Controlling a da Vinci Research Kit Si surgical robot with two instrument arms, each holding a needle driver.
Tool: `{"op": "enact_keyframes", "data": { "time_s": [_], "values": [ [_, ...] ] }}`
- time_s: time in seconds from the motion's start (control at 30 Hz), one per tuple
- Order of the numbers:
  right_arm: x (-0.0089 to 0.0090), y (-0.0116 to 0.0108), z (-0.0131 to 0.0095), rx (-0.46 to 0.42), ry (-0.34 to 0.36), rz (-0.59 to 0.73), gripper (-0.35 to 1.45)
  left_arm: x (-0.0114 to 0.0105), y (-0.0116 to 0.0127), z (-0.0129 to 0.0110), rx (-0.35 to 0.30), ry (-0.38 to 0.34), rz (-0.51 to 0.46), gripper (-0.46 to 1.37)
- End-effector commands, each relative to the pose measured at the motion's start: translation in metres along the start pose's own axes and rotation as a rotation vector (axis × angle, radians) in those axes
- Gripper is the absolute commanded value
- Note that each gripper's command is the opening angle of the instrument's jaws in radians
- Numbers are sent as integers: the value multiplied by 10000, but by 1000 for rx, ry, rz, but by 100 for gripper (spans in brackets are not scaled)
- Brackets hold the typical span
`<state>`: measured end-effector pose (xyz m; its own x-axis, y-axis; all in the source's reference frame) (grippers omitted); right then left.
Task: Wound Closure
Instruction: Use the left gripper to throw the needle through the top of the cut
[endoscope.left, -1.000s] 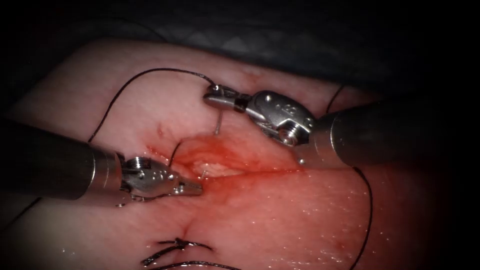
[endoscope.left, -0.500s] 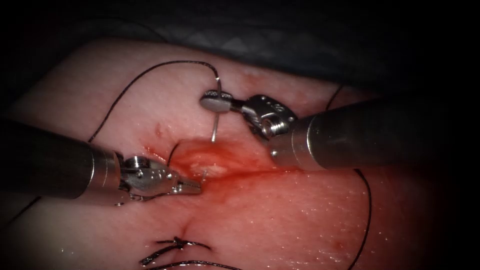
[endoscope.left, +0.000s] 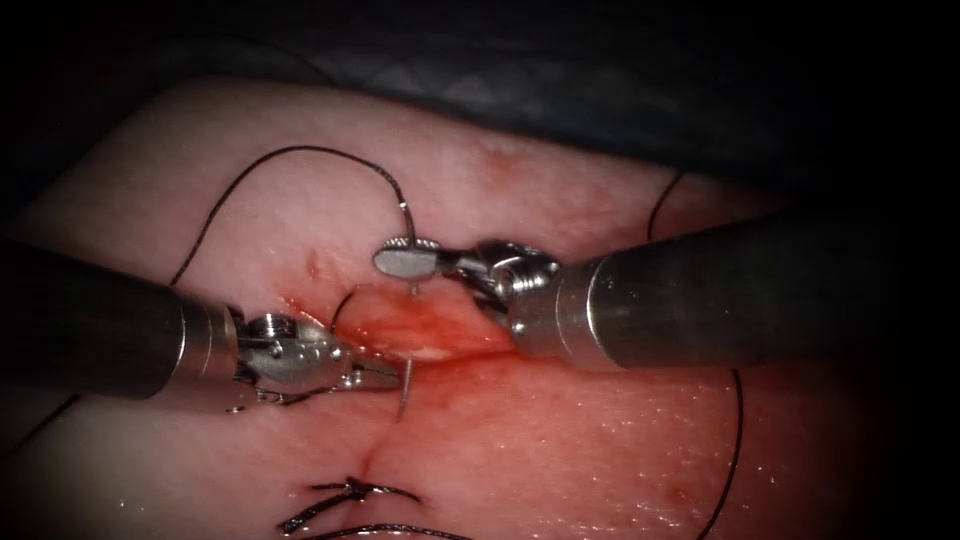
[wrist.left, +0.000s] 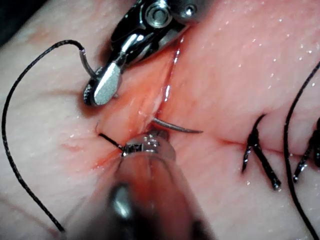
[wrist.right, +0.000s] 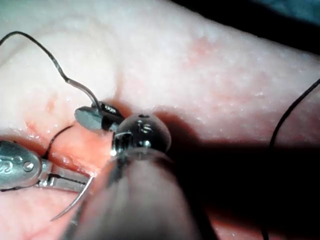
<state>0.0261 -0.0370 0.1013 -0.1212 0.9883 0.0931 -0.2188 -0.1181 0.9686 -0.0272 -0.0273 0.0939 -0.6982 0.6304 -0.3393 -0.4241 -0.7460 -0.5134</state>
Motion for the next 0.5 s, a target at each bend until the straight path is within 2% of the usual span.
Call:
{"op": "enact_keyframes", "data": {
  "time_s": [0.03, 0.1, 0.13, 0.17, 0.23, 0.27, 0.33, 0.4, 0.5],
  "values": [
    [6, -1, 0, -31, 31, 10, -35, 0, 0, 0, -1, 0, -1, -11],
    [19, 1, -2, -8, 85, -23, -35, 0, 0, 0, 0, 0, -1, -13],
    [21, 2, -2, -3, 91, -41, -35, 0, 0, 0, 0, 0, -1, -13],
    [30, 5, -2, 16, 131, -159, -24, 0, 1, 0, 0, 0, -1, -14],
    [36, 7, -2, 17, 159, -253, 17, 0, 1, 0, 0, 0, -1, -14],
    [43, 9, -2, 13, 185, -294, 65, 0, 1, 0, 0, 0, -1, -14],
    [52, 11, -2, -8, 216, -386, 99, 0, 1, 0, 0, 0, -1, -14],
    [59, 13, -2, -41, 230, -513, 113, 0, 1, -1, -1, 0, -1, -15],
    [64, 13, -5, -70, 237, -609, 117, -1, 1, -1, -1, 0, 0, -15]
  ]
}}
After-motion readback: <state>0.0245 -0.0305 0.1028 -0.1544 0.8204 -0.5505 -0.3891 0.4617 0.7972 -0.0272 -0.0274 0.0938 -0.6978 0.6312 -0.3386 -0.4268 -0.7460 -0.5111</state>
